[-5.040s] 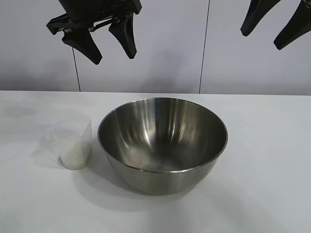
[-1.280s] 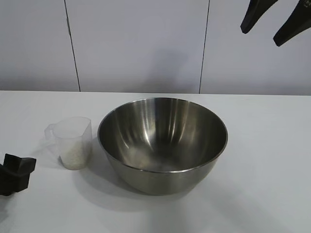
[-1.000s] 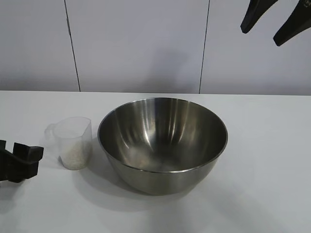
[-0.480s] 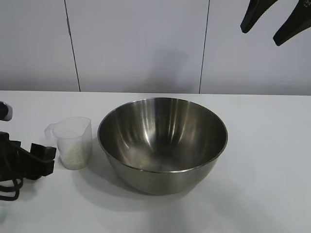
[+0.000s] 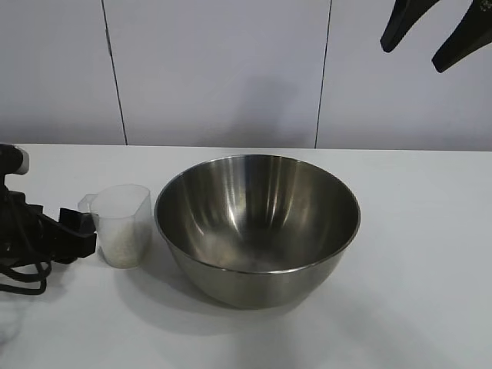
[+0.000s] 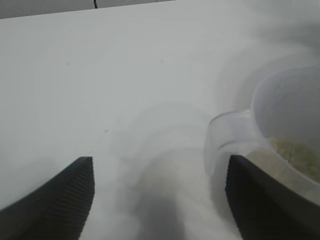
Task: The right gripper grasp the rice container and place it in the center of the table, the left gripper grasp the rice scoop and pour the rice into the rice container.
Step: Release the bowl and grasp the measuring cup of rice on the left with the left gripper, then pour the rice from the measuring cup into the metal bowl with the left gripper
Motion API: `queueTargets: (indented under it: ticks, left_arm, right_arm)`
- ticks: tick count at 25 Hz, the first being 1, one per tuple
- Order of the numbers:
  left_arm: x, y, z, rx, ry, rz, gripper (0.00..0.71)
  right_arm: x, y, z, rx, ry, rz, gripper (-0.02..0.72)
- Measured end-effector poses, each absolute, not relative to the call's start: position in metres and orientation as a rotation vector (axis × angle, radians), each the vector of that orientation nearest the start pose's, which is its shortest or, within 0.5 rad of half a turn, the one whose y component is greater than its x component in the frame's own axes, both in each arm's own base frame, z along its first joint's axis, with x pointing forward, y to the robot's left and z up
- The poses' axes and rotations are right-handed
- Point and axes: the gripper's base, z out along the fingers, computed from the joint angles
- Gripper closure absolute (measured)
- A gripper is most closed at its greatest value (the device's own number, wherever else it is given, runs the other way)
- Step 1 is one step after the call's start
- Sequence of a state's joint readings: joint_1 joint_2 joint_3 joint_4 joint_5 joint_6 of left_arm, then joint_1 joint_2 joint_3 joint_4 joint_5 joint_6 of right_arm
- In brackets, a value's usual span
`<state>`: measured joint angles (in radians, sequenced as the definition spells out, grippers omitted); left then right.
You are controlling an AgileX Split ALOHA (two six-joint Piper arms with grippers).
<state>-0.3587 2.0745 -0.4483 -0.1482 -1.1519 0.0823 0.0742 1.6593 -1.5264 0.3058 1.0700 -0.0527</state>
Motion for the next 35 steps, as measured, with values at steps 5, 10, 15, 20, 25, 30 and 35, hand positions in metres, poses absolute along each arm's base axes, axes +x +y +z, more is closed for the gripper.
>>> queueTargets:
  ticks: [5, 10, 15, 20, 25, 30, 35]
  left_arm:
    - [0.27, -0.088, 0.068, 0.282, 1.937, -0.089, 0.297]
    - [0.27, -0.088, 0.068, 0.283, 1.937, -0.09, 0.592]
    - [0.27, -0.088, 0.068, 0.282, 1.937, -0.091, 0.697]
    - [0.271, -0.089, 0.073, 0.246, 1.926, -0.115, 0.701]
    - [0.274, -0.089, 0.1, 0.207, 1.849, -0.13, 0.701]
    - [0.271, -0.088, 0.131, 0.193, 1.845, -0.156, 0.701]
    - [0.264, -0.095, 0.162, 0.325, 1.922, -0.189, 0.701]
  right_arm:
    - [0.353, 0.05, 0.334, -0.054, 2.656, 0.411, 0.251]
    - [0.353, 0.05, 0.334, -0.054, 2.656, 0.411, 0.251]
    - [0.353, 0.05, 0.334, -0.054, 2.656, 0.411, 0.251]
    - [0.353, 0.05, 0.334, -0.053, 2.655, 0.411, 0.251]
    - [0.354, 0.05, 0.334, -0.052, 2.648, 0.41, 0.251]
    - [0.354, 0.05, 0.334, -0.051, 2.644, 0.409, 0.251]
    - [0.354, 0.05, 0.334, -0.05, 2.64, 0.408, 0.251]
